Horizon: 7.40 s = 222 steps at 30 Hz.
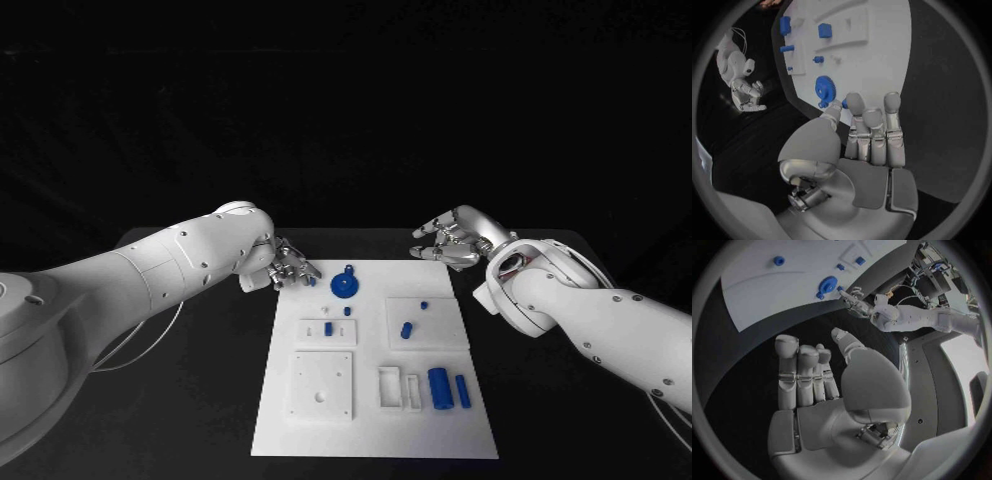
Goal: Assemble the parts on the task board
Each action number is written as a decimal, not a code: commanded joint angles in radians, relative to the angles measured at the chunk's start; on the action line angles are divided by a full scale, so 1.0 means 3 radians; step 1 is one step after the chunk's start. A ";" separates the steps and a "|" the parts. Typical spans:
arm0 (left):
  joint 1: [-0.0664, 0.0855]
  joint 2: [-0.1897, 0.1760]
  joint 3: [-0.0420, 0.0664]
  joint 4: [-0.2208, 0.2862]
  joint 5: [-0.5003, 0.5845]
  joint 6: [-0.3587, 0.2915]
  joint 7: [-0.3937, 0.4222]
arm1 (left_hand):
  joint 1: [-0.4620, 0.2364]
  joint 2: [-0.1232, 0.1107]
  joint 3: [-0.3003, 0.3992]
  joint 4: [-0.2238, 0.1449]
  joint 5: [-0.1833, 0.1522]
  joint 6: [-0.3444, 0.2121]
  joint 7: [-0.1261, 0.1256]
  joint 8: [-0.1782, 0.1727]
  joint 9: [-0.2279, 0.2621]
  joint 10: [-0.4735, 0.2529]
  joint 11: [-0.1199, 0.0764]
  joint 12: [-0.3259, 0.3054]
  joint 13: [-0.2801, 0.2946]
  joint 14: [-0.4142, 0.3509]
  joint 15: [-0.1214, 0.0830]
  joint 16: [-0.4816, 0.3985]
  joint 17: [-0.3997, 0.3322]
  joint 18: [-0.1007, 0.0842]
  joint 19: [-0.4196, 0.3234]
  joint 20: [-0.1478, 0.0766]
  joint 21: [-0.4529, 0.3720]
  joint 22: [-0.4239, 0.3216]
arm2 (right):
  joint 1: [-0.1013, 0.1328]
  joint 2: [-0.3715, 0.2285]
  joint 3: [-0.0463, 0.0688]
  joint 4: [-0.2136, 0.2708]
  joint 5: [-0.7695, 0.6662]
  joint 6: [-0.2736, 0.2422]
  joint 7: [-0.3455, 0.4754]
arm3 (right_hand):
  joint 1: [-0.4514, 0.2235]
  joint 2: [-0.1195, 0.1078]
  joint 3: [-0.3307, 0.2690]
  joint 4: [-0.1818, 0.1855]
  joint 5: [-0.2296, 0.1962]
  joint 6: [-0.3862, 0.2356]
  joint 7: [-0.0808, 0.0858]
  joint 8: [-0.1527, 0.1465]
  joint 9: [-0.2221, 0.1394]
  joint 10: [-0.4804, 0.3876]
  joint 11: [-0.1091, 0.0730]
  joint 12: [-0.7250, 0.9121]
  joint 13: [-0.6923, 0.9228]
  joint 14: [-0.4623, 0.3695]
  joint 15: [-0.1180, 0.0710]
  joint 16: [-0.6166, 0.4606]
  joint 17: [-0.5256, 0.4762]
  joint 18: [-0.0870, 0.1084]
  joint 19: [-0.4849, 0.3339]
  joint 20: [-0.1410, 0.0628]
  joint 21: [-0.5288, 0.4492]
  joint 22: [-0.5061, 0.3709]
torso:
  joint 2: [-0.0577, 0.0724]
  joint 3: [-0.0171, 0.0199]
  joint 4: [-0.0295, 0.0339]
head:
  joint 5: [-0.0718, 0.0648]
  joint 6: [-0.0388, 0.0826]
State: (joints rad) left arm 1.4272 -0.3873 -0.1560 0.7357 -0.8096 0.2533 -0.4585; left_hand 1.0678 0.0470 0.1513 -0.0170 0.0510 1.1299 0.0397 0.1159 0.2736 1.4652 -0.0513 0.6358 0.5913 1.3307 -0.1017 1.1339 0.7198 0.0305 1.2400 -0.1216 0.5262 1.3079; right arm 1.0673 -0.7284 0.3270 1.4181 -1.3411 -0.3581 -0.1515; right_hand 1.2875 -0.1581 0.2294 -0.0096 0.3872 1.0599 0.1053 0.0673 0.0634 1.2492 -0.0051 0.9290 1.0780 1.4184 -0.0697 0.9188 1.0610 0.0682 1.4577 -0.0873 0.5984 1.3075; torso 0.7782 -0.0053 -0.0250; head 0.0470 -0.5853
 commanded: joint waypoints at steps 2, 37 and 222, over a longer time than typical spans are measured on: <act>-0.0012 0.0011 -0.0003 0.0006 0.0046 0.0050 0.0040 | 0.0087 0.0049 0.0010 -0.0067 0.0002 0.0011 -0.0008 0.0007 0.0014 0.0011 0.0016 0.0017 -0.0007 -0.0032 0.0007 0.0010 -0.0016 0.0029 -0.0012 0.0020 0.0012 0.0061 | 0.0000 0.0006 0.0002 0.0002 -0.0033 0.0012 0.0007 | -0.0018 0.0002 0.0009 0.0003 0.0018 -0.0023 0.0002 -0.0018 -0.0005 -0.0012 0.0002 -0.0004 -0.0004 -0.0015 0.0004 -0.0007 -0.0001 0.0056 0.0014 0.0004 -0.0005 0.0246 | 0.0003 0.0000 0.0003 | 0.0003 0.0000; -0.0014 -0.0105 -0.0004 0.0172 0.0085 -0.0226 0.0123 | 0.0346 0.0200 0.0411 -0.0502 0.0651 0.0120 -0.0075 0.0130 0.0579 0.0118 -0.0031 -0.0002 -0.0069 0.0079 -0.0004 0.0100 0.0088 0.0047 0.0018 0.0021 0.0075 0.0065 | 0.0000 -0.0003 0.0002 -0.0007 -0.0032 0.0018 0.0005 | -0.0026 -0.0003 0.0023 0.0000 0.0023 -0.0021 0.0002 -0.0018 -0.0005 -0.0010 0.0002 0.0000 -0.0001 -0.0014 0.0004 -0.0006 0.0000 0.0056 0.0014 0.0003 -0.0001 0.0246 | 0.0004 -0.0005 0.0016 | 0.0017 0.0007; -0.0196 -0.1012 -0.0290 0.2276 -0.0459 -0.0990 -0.0314 | -0.0041 -0.0050 0.0704 -0.0571 0.1477 0.0884 -0.0303 -0.0142 0.1846 0.0153 -0.0168 0.0491 -0.0514 0.0370 -0.0062 0.0384 0.0697 0.0159 0.0046 0.0103 0.0365 0.0060 | -0.0025 -0.0023 0.0002 -0.0075 0.0007 0.0037 0.0021 | -0.0061 -0.0017 0.0104 -0.0055 0.0228 -0.0020 0.0004 -0.0019 -0.0005 -0.0016 -0.0002 -0.0006 -0.0001 -0.0017 0.0000 -0.0016 -0.0005 0.0055 0.0011 -0.0001 0.0003 0.0246 | -0.0070 0.0008 0.0091 | 0.0032 -0.0180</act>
State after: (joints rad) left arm 1.3807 -0.6981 -0.2342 1.4152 -0.9491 -0.1017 -0.5373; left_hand 1.0509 0.0204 0.3615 -0.1818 0.4944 1.2023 0.0785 0.0784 0.8285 1.5009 -0.0687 0.7784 0.4365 1.4449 -0.1154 1.2423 0.9274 0.0775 1.2560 -0.0984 0.6329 1.3080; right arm 1.0606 -0.7362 0.3271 1.3955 -1.3380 -0.3572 -0.1516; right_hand 1.2795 -0.1660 0.2545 -0.0238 0.4493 1.0600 0.1052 0.0673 0.0634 1.2492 -0.0050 0.9290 1.0776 1.4185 -0.0697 0.9189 1.0611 0.0682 1.4577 -0.0873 0.5984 1.3077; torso 0.7575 -0.0030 0.0020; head 0.0568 -0.6388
